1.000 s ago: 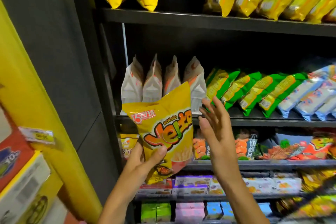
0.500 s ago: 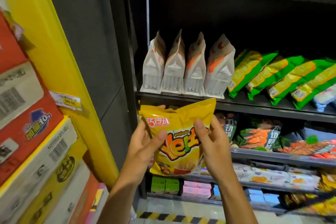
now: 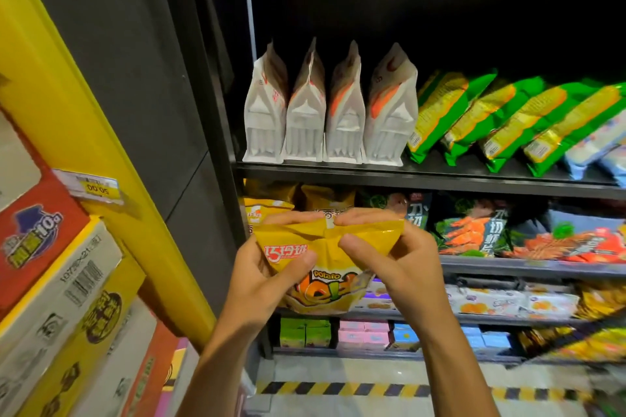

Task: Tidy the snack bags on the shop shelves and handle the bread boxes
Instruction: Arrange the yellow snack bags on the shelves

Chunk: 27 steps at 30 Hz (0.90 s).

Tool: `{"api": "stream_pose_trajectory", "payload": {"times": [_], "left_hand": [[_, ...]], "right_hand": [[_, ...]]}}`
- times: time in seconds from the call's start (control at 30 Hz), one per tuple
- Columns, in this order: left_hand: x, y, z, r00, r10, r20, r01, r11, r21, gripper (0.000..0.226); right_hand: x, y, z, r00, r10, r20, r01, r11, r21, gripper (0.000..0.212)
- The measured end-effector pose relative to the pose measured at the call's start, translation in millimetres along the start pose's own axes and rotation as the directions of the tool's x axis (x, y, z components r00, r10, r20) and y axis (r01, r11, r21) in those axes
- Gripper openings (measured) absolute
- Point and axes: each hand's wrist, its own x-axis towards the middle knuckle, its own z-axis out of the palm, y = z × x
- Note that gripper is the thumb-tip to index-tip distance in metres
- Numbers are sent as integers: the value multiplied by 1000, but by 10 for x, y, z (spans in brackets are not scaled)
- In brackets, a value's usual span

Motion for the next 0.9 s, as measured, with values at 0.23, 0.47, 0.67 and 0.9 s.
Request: {"api": "stream_pose_trajectory", "payload": {"times": [0.23, 0.47, 0.67, 0.9], "left_hand": [[22, 57, 45, 993, 114, 19, -113, 992, -54, 44], [-42, -22, 103, 992, 125, -30, -128, 984, -126, 24], [-88, -45, 162, 995, 2, -102, -33, 955, -296, 44], [-77, -51, 190, 992, -27, -122, -12, 952, -307, 52]], "right_hand": [[-55, 15, 33, 994, -108, -14, 108, 994, -1, 9], [-114, -15, 3, 986, -139, 95, 140, 990, 5, 6], [-158, 3, 27, 984, -133, 115, 128, 991, 51, 8], [-146, 15, 18, 988, -89, 123, 82, 995, 60, 10]]}}
